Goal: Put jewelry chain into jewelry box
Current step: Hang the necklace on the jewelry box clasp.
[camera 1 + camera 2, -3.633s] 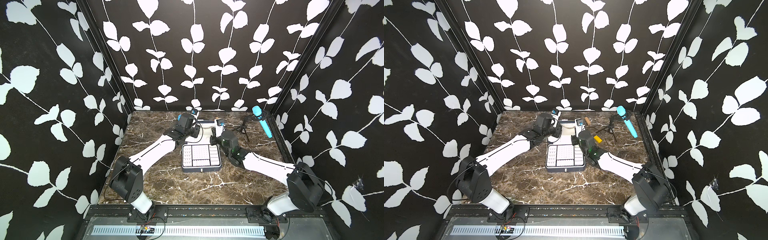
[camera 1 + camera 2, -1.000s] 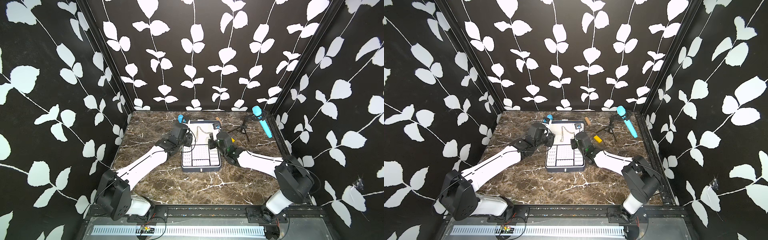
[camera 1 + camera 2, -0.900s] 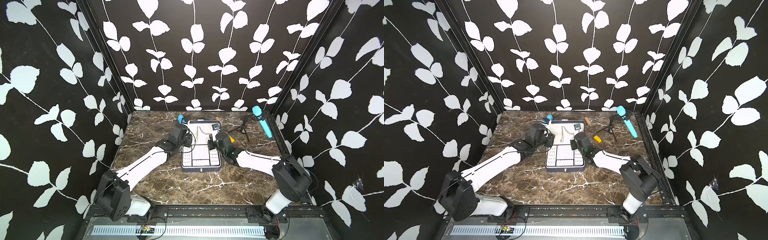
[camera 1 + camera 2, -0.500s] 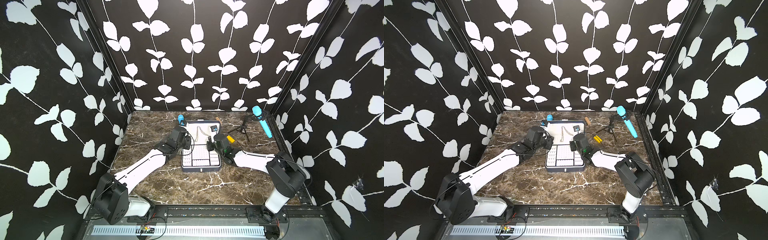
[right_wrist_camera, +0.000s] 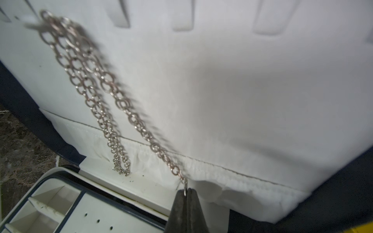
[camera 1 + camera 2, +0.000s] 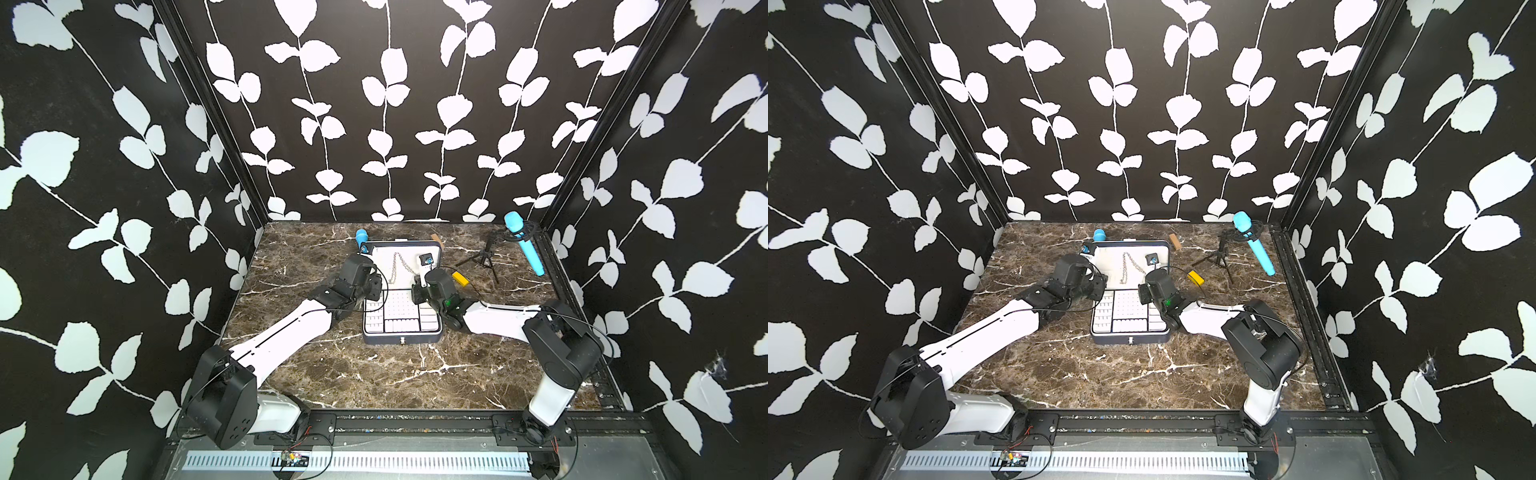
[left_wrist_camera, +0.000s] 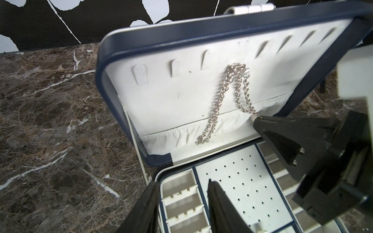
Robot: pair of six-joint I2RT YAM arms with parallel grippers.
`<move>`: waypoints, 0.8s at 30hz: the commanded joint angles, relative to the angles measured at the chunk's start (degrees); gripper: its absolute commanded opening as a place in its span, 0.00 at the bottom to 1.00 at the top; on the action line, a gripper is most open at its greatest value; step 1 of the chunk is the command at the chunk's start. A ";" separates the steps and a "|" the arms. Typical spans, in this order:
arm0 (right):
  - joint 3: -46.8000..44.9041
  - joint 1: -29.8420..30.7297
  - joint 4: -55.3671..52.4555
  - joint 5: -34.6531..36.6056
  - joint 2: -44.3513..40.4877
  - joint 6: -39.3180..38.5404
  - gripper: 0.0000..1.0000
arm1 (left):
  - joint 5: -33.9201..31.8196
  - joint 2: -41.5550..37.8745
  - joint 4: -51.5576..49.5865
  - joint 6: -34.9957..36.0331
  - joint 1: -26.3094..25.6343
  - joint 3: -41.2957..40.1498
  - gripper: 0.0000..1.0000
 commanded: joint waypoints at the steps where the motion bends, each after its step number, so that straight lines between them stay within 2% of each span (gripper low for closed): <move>1: -0.18 -0.22 2.90 -1.06 0.80 1.05 0.00 | 0.55 -2.15 1.10 -0.44 0.29 -0.95 0.42; 24: -1.88 -0.05 4.48 -2.64 1.15 3.50 0.01 | 1.08 -2.63 1.80 -0.93 0.29 -2.06 0.42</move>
